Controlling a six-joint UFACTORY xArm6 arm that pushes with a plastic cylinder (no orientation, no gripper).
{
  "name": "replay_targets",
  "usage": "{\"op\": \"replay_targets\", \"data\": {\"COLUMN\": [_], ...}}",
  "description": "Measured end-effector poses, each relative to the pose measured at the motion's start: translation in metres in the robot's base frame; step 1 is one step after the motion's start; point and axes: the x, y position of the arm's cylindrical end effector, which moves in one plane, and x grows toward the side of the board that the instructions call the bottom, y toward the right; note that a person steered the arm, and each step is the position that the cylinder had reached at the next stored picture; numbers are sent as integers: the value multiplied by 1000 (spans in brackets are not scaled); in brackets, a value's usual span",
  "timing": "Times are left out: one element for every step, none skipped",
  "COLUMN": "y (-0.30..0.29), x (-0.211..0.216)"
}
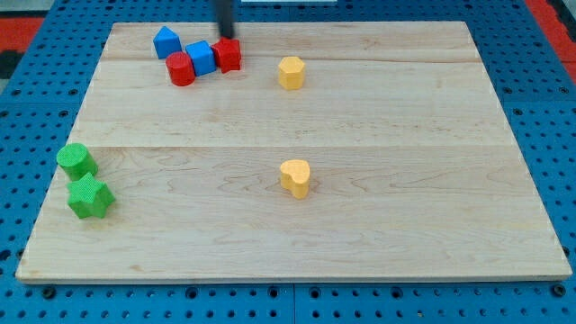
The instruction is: Move the yellow hexagon towards the right of the red circle
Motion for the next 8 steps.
{"op": "replay_targets", "data": {"y": [29, -24, -97, -82, -88, -131, -160, -160], "x": [37, 43, 42, 57, 117, 139, 123, 118]}}
